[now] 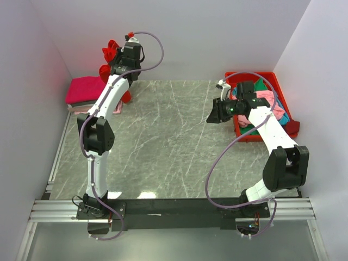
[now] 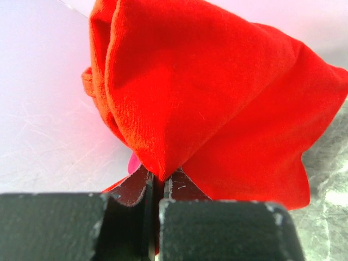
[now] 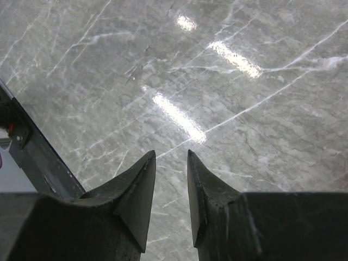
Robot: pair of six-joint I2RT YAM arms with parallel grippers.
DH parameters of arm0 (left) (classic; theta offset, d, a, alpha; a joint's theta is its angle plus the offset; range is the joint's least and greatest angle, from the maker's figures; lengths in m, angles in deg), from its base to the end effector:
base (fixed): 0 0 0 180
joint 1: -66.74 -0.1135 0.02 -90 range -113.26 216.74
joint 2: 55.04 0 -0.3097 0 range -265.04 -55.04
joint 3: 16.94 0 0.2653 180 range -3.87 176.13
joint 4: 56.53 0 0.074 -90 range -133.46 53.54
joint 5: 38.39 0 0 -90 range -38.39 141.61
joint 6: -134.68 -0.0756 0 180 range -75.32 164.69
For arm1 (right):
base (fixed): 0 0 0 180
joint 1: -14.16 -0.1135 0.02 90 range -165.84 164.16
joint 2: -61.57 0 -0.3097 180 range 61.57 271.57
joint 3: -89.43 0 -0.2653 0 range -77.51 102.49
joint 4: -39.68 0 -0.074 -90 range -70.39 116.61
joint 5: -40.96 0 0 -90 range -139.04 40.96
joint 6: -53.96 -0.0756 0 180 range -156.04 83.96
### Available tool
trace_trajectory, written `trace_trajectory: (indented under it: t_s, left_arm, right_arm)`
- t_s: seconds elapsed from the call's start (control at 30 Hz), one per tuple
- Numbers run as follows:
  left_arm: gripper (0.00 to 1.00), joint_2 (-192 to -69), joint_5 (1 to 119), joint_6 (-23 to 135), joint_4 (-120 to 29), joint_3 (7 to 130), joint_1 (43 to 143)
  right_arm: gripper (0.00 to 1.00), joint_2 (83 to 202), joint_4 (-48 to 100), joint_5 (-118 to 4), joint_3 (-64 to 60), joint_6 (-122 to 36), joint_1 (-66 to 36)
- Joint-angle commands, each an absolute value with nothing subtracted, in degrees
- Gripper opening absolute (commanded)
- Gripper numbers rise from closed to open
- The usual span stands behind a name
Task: Fold and stack the t-shirts
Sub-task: Neatly place the folded tshirt to the corner
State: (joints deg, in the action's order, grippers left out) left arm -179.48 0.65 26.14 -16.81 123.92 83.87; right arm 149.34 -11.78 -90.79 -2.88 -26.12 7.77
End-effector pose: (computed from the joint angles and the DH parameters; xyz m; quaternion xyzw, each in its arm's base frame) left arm 0.5537 -0.1092 0.3958 0.0058 0.7903 0.3654 0.4918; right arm 0.3466 0.0895 0.3205 -0.2413 0.8567 0.3268 0.3180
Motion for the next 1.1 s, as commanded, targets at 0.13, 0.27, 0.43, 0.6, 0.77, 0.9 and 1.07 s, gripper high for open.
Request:
trace_trajectory:
  t_s: [0.13,0.27,0.43,0.6,0.77,0.9,1.07]
  left_arm:
    - [0.00,-173.7,-2.9,22.2,-23.8,127.5,83.6]
    - [0.00,-172.6,-3.0,22.4,-23.9,127.4,82.7]
    - [0.00,-171.4,-3.5,21.7,-24.8,126.7,82.4]
    - [0.00,-170.7,-3.8,21.2,-25.1,126.6,82.2]
    - [0.00,-169.6,-3.5,21.1,-25.5,125.4,81.6]
    - [0.00,-168.7,-3.3,20.9,-26.1,124.3,81.0]
    - [0.00,-168.0,-3.1,21.0,-26.2,123.5,80.4]
  right_arm:
    - [0.37,147.2,-10.2,-92.4,-3.1,-26.1,7.4]
    - [0.37,147.3,-10.2,-92.5,-3.2,-26.1,7.5]
    - [0.37,147.4,-10.2,-92.6,-3.2,-26.2,7.5]
    - [0.37,147.1,-10.0,-92.5,-3.2,-26.3,7.5]
    - [0.37,147.0,-10.0,-92.6,-3.3,-26.2,7.5]
    - [0.37,147.1,-10.2,-92.7,-3.3,-26.1,7.5]
    - [0.37,147.1,-10.2,-92.9,-3.2,-26.1,7.5]
